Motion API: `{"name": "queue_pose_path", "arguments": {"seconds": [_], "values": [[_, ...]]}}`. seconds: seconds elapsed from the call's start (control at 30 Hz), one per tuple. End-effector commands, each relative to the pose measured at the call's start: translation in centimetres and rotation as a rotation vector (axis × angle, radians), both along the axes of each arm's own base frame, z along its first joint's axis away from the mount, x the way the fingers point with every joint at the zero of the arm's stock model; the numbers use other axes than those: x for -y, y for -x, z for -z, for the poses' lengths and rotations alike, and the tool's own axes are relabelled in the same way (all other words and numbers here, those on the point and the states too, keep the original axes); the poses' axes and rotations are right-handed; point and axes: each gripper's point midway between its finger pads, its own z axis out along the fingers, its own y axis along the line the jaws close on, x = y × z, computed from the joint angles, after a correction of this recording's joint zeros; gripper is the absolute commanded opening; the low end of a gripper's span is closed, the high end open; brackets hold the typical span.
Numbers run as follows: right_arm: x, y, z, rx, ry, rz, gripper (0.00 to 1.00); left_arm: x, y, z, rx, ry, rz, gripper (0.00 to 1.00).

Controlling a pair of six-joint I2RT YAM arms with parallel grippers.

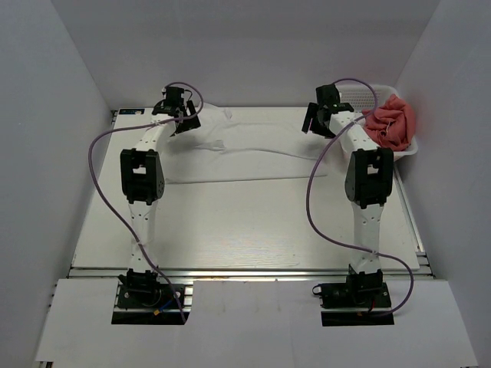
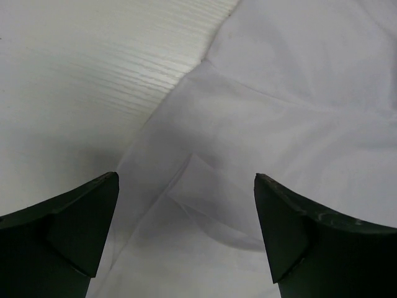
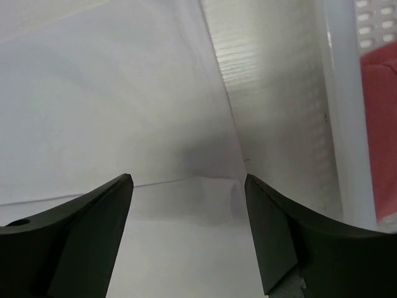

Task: Fold and stack the t-shirts
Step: Fold the flattened tshirt in 1/3 of the way

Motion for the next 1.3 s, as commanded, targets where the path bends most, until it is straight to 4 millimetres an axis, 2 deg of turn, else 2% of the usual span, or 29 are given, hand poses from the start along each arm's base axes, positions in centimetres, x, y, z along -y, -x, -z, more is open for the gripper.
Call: {"name": "queue_pose_path", "arguments": {"seconds": [0.0, 0.03, 0.07, 0.1, 0.13, 0.17, 0.2, 0.23, 0.27, 0.3, 0.37, 0.47, 0.57, 0.67, 0.7, 0.73, 0.8, 0.83, 0.9, 0.93, 0.97, 1.0, 1.07, 1.1, 1.13, 1.17, 1.2, 1.23, 1.27], "values": [[-2.3, -1.1, -4.9, 0.126, -0.043, -0.14, 0.8, 0.0, 0.1, -7.7, 0.136, 0.043, 0.033, 1.0], [-2.8, -0.5, -7.3, 0.167, -0.07, -0.172, 0.84, 0.2, 0.6, -8.3, 0.145, 0.052, 0.042, 1.0], [-3.5, 0.9, -5.4, 0.118, -0.09, -0.209, 0.86, 0.0, 2.2, -8.9, 0.142, 0.052, 0.042, 1.0], [-3.9, 0.9, -5.8, 0.144, -0.095, -0.229, 0.9, 0.1, 2.8, -9.3, 0.146, 0.059, 0.049, 1.0], [-4.1, 2.1, -6.7, 0.152, -0.104, -0.244, 0.9, 0.1, 3.4, -9.6, 0.15, 0.059, 0.049, 1.0], [-4.3, 3.2, -5.6, 0.122, -0.114, -0.26, 0.9, 0.4, 5.0, -8.0, 0.102, 0.056, 0.057, 1.0], [-4.7, 4.1, -5.4, 0.122, -0.12, -0.277, 0.9, 0.3, 5.8, -9.9, 0.139, 0.059, 0.058, 1.0], [-4.8, 4.6, -5.2, 0.114, -0.123, -0.276, 0.9, 1.2, 7.4, -8.1, 0.094, 0.068, 0.084, 1.0], [-5.6, 5.7, -4.7, 0.102, -0.158, -0.309, 0.9, 1.5, 8.1, -7.8, 0.087, 0.082, 0.098, 1.0], [-5.6, 6.6, -4.2, 0.094, -0.16, -0.312, 0.9, 2.5, 8.6, -7.8, 0.099, 0.116, 0.123, 1.0], [-5.6, 8.0, -2.0, 0.044, -0.175, -0.294, 0.9, 4.1, 10.8, -6.2, 0.066, 0.193, 0.189, 1.0], [-5.6, 9.4, 0.3, -0.02, -0.194, -0.278, 0.9, 4.7, 13.3, -2.5, -0.015, 0.237, 0.199, 1.0], [-5.3, 10.4, 2.5, -0.068, -0.199, -0.255, 0.9, 4.7, 14.7, 0.0, -0.085, 0.249, 0.189, 1.0], [-5.3, 11.4, 4.5, -0.123, -0.21, -0.251, 0.9, 4.2, 16.7, 3.6, -0.191, 0.24, 0.157, 1.0], [-5.0, 12.3, 5.6, -0.151, -0.2, -0.246, 0.9, 4.0, 17.0, 3.9, -0.2, 0.238, 0.143, 1.0], [-4.8, 12.7, 6.1, -0.159, -0.196, -0.244, 0.9, 3.9, 18.0, 5.2, -0.237, 0.236, 0.138, 1.0], [-4.6, 13.1, 6.7, -0.164, -0.185, -0.236, 0.9, 3.2, 19.4, 6.1, -0.271, 0.213, 0.118, 1.0], [-3.7, 14.7, 7.9, -0.2, -0.155, -0.216, 0.9, 3.0, 21.1, 7.3, -0.312, 0.215, 0.104, 1.0], [-3.6, 16.5, 8.9, -0.232, -0.167, -0.214, 0.9, 2.7, 22.3, 7.2, -0.314, 0.213, 0.091, 1.0], [-3.6, 17.2, 8.6, -0.228, -0.181, -0.21, 0.9, 2.5, 24.4, 8.3, -0.358, 0.209, 0.085, 1.0], [-3.6, 20.4, 10.6, -0.297, -0.202, -0.212, 0.9, 2.2, 25.1, 8.4, -0.358, 0.204, 0.067, 1.0], [-3.9, 20.9, 9.8, -0.273, -0.22, -0.219, 0.9, 1.8, 26.7, 8.5, -0.369, 0.194, 0.06, 1.0], [-3.7, 24.7, 10.1, -0.306, -0.24, -0.212, 0.9, 1.2, 28.6, 8.4, -0.389, 0.186, 0.019, 1.0], [-4.0, 25.8, 10.3, -0.311, -0.25, -0.219, 0.9, 0.4, 30.6, 8.9, -0.423, 0.161, -0.011, 1.0], [-4.2, 25.9, 8.5, -0.254, -0.269, -0.227, 0.9, 0.4, 31.1, 7.7, -0.395, 0.171, -0.018, 1.0], [-3.8, 29.0, 10.0, -0.32, -0.278, -0.226, 0.9, 0.3, 31.9, 7.4, -0.395, 0.179, -0.033, 1.0], [-4.3, 30.1, 9.9, -0.326, -0.284, -0.248, 0.9, -0.1, 34.1, 7.9, -0.437, 0.173, -0.056, 1.0], [-4.2, 32.1, 10.5, -0.361, -0.295, -0.253, 0.9, -0.2, 35.0, 7.5, -0.438, 0.18, -0.068, 1.0], [-4.3, 32.8, 9.2, -0.315, -0.309, -0.265, 0.9, -0.2, 36.0, 6.6, -0.414, 0.197, -0.088, 1.0]]}}
